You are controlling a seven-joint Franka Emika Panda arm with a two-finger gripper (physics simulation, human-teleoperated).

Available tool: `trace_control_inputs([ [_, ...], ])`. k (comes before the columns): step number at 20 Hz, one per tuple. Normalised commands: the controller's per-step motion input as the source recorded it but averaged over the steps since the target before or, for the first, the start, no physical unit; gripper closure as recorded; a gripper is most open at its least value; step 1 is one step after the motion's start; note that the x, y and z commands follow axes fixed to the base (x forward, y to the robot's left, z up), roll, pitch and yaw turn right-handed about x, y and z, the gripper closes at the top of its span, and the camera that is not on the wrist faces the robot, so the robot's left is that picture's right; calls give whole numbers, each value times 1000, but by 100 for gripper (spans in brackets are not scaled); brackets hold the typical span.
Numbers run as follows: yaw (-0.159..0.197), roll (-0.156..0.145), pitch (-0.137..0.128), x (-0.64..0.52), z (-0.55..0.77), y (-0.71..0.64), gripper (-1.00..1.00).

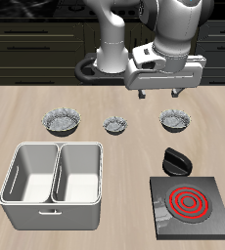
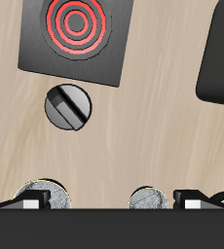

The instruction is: Turn off the flat stove and place the largest bowl on it

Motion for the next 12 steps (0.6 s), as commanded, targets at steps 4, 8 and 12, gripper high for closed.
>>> trace_control_inputs([
  [4,29,-4,15,164,-100,51,-100],
  [8,58,5,-2,180,-123,121,-100],
  [12,77,13,-7,141,-134,164,-100],
])
